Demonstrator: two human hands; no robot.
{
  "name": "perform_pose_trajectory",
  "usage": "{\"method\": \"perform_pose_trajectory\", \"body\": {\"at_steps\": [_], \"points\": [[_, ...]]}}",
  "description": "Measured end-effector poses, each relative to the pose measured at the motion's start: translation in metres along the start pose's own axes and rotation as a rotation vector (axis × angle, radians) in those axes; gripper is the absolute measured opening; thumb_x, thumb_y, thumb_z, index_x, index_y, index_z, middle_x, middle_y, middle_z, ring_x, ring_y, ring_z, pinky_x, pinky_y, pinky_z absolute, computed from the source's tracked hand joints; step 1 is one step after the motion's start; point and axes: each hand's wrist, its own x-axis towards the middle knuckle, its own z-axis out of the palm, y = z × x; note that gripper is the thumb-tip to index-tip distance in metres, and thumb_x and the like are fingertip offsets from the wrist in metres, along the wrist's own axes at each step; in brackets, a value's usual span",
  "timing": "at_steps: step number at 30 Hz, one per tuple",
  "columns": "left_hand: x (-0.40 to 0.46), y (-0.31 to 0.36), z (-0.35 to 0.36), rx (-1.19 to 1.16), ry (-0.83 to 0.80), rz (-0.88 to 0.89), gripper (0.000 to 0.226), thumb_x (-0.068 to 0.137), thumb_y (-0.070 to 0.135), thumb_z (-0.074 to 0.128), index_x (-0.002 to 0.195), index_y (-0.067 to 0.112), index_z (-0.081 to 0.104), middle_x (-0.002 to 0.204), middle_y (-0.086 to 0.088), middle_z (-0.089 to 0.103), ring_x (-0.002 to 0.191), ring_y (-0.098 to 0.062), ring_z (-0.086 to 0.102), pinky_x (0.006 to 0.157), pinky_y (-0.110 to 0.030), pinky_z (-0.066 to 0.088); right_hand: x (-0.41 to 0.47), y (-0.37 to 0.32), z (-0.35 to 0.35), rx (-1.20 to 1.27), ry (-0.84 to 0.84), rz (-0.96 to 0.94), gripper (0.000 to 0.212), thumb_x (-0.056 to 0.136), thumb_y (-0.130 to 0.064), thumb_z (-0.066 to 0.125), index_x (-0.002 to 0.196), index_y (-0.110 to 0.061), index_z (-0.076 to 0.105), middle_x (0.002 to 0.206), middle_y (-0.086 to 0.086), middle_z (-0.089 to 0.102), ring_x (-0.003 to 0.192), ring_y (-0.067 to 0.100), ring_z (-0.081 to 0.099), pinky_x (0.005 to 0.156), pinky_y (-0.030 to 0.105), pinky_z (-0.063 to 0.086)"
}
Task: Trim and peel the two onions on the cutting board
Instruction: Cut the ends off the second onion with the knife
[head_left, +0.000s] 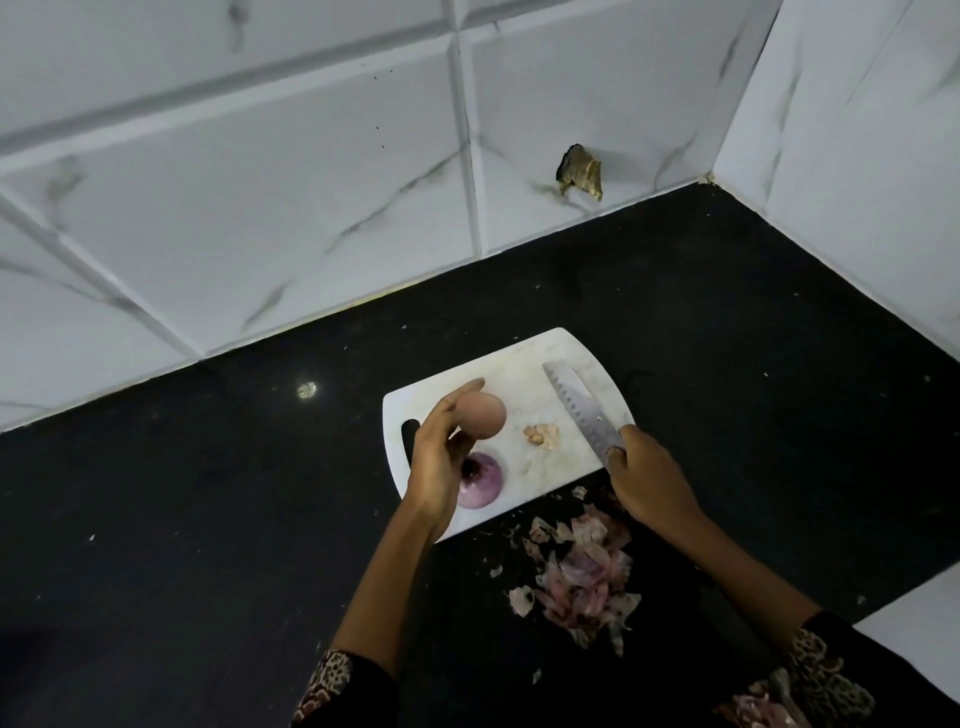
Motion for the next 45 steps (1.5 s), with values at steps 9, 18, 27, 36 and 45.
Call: {"method": "perform_pose_trajectory", "body": {"at_steps": [9,18,27,36,45], "points": [[0.012,0.007,0.005,-0.106,-0.02,-0.079,0.033,0.093,0.022,0.048,0.126,0.017,0.05,0.079,0.002,0.054,0.069,-0.013,0.056,0.07,-0.026,0.041,-0.001,0.001,-0.002,-0.078,-0.006,0.006,0.017,0.095,-0.022,0.042,0.107,-0.01,0.042,0.091,0.007,0.05,0.078,0.024,0.051,0.065,0.031,0.035],[0.021,0.009,0.018,0.366,-0.021,0.054,0.041,0.1,0.033,0.046,0.067,0.009,0.05,0.07,-0.004,0.056,0.07,-0.014,0.055,0.073,-0.02,0.051,0.0,0.0,-0.004,-0.088,-0.028,0.009,0.015,0.095,-0.021,0.041,0.105,-0.011,0.039,0.089,0.011,0.054,0.075,0.027,0.052,0.063,0.033,0.036],[0.048,-0.007,0.013,0.437,0.134,0.033,0.046,0.097,0.038,0.05,0.061,0.012,0.06,0.065,0.001,0.066,0.066,-0.008,0.06,0.082,-0.034,0.047,-0.006,-0.006,-0.008,-0.076,0.064,-0.159,0.006,0.098,-0.014,0.04,0.094,-0.017,0.037,0.081,-0.001,0.049,0.072,0.026,0.053,0.06,0.035,0.039],[0.066,-0.024,0.007,0.455,0.286,-0.031,0.06,0.081,0.064,0.056,0.089,0.005,0.067,0.079,0.002,0.072,0.084,-0.018,0.069,0.084,-0.038,0.053,-0.003,0.034,-0.042,-0.426,-0.253,-0.312,0.016,0.095,-0.019,0.047,0.108,-0.028,0.05,0.106,-0.002,0.06,0.097,0.019,0.057,0.08,0.036,0.047],[0.064,-0.017,0.026,0.604,0.233,-0.08,0.041,0.088,0.047,0.062,0.104,0.009,0.059,0.09,0.001,0.064,0.083,-0.018,0.062,0.064,-0.022,0.045,0.002,0.036,-0.078,-0.412,-0.275,-0.315,0.018,0.093,-0.018,0.052,0.094,-0.036,0.049,0.098,-0.013,0.056,0.102,0.015,0.056,0.089,0.034,0.041]]}}
